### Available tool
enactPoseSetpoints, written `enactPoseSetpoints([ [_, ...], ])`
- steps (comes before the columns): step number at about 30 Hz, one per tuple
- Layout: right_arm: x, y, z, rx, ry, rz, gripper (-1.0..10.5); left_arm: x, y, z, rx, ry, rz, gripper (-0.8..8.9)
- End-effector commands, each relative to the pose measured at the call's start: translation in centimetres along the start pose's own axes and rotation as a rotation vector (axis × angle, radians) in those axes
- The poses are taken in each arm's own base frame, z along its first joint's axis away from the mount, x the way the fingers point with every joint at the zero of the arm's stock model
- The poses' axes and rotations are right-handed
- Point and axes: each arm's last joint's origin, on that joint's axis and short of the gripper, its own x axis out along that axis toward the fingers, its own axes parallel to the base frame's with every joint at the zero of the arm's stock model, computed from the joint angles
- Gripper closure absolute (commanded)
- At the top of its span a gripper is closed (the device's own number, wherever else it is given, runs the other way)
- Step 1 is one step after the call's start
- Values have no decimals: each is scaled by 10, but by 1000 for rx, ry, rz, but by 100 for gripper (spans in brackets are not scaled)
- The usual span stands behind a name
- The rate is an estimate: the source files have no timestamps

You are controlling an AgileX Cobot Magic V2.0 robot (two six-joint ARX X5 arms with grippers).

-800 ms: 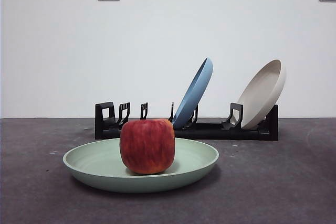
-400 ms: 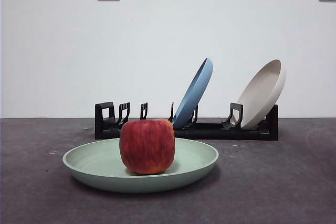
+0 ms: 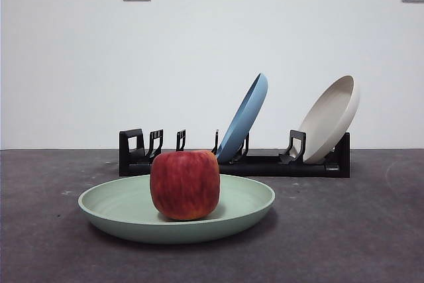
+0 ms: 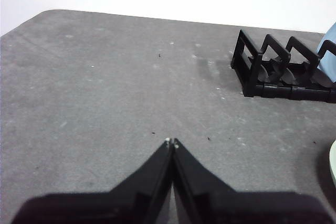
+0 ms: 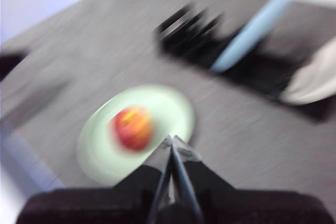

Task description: Take the green plate from the plate rack,put the plate on the table,take the apple from the table,put the apple in the plate

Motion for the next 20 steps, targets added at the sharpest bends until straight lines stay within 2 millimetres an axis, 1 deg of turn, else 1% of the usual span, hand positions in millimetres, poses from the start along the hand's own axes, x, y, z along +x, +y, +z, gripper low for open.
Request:
enactPoseSetpoints([
  [1, 3, -12, -12, 6, -84, -124, 946, 1, 1, -4, -4, 12, 0, 815],
  [5, 10, -24, -37, 16, -186, -246, 946, 1, 1, -4, -4, 12, 0, 815],
  [9, 22, -32, -73, 26, -259, -313, 946, 1, 1, -4, -4, 12, 0, 815],
  [15, 39, -36, -118, 44, -318, -335, 946, 1, 1, -4, -4, 12, 0, 815],
  [20, 50, -38, -145, 68, -294, -334, 946, 1, 1, -4, -4, 12, 0, 815],
])
